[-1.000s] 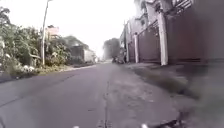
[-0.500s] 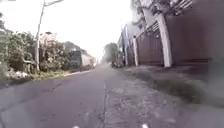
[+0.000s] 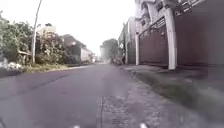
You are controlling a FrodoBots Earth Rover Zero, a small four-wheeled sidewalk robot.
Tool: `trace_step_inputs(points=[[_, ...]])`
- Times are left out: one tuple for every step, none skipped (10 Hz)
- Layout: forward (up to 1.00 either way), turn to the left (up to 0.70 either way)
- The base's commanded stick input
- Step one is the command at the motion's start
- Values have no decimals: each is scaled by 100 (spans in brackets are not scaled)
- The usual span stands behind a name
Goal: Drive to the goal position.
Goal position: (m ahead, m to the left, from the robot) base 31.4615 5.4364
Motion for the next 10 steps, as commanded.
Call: trace_step_inputs(points=[[100, 0], [100, 0], [100, 0], [100, 0], [100, 0], [100, 0], [100, 0], [100, 0], [100, 0], [100, 0]])
